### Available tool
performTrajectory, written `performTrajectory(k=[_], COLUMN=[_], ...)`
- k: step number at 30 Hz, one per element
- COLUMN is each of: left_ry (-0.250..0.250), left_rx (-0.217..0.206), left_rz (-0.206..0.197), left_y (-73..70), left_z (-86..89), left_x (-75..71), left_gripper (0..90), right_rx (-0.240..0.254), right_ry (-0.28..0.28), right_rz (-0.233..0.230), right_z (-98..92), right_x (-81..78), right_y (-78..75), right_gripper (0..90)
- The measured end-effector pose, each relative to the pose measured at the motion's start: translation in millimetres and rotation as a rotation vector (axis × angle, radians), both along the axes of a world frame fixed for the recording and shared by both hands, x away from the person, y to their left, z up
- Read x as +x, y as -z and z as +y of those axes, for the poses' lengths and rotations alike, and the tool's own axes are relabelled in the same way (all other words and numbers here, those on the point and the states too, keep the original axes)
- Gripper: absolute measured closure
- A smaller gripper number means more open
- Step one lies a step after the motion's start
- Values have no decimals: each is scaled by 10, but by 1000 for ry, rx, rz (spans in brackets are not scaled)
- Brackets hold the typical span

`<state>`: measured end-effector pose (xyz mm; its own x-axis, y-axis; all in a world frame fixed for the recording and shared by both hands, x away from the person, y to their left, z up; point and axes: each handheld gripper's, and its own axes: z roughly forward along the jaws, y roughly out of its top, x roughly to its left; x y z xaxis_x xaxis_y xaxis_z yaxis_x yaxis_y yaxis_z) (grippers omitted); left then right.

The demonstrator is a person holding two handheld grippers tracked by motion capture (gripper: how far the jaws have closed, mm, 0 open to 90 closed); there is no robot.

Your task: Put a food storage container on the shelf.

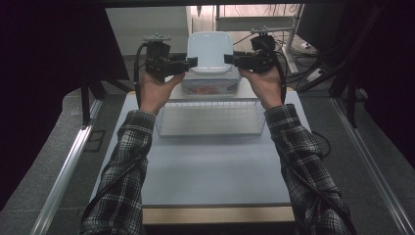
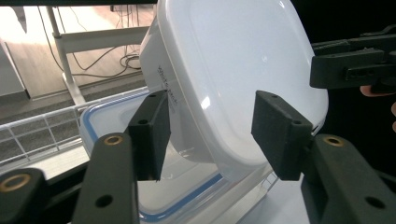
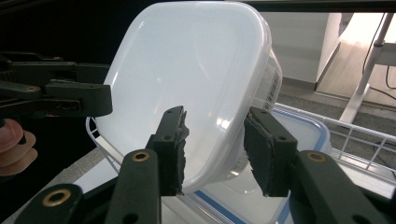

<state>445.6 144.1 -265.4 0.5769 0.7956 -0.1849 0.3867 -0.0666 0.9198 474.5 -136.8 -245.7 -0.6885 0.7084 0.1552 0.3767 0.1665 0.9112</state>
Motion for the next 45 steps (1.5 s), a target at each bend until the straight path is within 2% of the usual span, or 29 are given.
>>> performTrajectory(k=[10, 14, 17, 22, 26, 30, 33, 36, 40, 45], left_ry=[-8, -13, -10, -20, -52, -81, -97, -110, -130, -124], left_rx=[-27, -39, -77, -71, -62, -42, -17, -4, 32, 11], left_rz=[-4, -3, -11, -44, -63, -41, -10, 10, 16, 27], left_y=[-23, -34, -52, -115, -138, -57, 55, 132, 204, 247], left_z=[-10, 1, 36, 69, 160, 228, 223, 186, 139, 136], left_x=[87, 93, 91, 28, -43, -36, 35, 105, 191, 269], left_gripper=[444, 485, 517, 562, 661, 758, 790, 806, 807, 807], right_rx=[-3, -3, -24, 2, 13, 12, -4, -40, -59, -22], right_ry=[18, 18, 13, 3, 1, 13, 39, 62, 57, 12], right_rz=[-7, -10, -1, 5, -8, -12, -14, -32, -38, -27], right_z=[0, -9, -3, -20, -75, -164, -169, -148, -110, -77], right_x=[66, 70, 65, 63, 46, 75, 134, 232, 363, 456], right_y=[-9, -20, -14, 10, 11, 59, 116, 193, 276, 340], right_gripper=[544, 555, 566, 579, 677, 802, 852, 865, 868, 868])
